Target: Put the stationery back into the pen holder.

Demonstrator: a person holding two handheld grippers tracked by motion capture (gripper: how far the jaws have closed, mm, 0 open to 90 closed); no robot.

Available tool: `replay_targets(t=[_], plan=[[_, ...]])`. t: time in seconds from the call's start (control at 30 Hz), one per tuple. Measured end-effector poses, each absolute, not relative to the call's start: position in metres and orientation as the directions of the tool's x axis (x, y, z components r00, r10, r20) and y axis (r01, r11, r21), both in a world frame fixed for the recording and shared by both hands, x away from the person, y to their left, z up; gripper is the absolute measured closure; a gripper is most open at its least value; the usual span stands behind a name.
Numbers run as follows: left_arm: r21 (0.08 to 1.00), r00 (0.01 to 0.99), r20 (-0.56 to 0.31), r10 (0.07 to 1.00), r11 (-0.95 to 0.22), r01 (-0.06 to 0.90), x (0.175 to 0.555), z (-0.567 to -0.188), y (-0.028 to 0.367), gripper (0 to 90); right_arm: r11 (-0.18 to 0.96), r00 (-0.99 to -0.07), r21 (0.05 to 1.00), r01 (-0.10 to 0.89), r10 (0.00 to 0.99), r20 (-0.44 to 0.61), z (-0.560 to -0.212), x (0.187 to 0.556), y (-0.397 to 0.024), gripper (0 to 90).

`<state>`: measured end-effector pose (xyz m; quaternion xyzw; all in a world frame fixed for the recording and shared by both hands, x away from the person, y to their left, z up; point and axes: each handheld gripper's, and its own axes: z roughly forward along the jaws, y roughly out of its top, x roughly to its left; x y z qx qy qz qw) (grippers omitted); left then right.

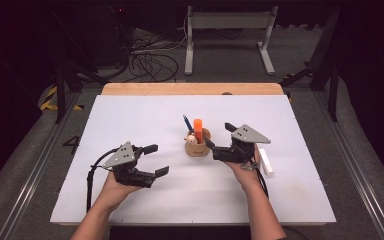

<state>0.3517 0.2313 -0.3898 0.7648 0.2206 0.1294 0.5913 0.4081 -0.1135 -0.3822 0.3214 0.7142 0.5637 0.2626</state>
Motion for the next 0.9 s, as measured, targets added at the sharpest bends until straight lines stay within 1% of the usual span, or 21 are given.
replay_targets(t=[0.27, 0.5, 0.6, 0.77, 0.9], plan=[[0.963, 0.861, -0.059, 0.505, -0.199, 0.182, 0.351, -0.386, 0.236, 13.2, 0.145, -0.627, 0.973, 0.182, 0.779, 0.001, -0.381, 0.398, -0.133, 5.7], [0.966, 0.853, -0.059, 0.519, -0.186, 0.18, 0.351, -0.383, 0.241, 12.4, 0.138, -0.6, 0.972, 0.19, 0.8, 0.004, -0.38, 0.39, -0.149, 3.0], [0.966, 0.852, -0.054, 0.52, -0.19, 0.177, 0.352, -0.383, 0.241, 12.3, 0.113, -0.597, 0.974, 0.196, 0.802, 0.027, -0.379, 0.387, -0.156, 2.0], [0.965, 0.85, -0.056, 0.524, -0.191, 0.182, 0.352, -0.383, 0.241, 12.3, 0.108, -0.577, 0.972, 0.206, 0.816, 0.031, -0.376, 0.381, -0.165, 1.7], [0.965, 0.851, -0.052, 0.522, -0.194, 0.178, 0.352, -0.383, 0.241, 12.3, 0.133, -0.512, 0.959, 0.251, 0.859, 0.015, -0.375, 0.379, -0.175, 4.5]])
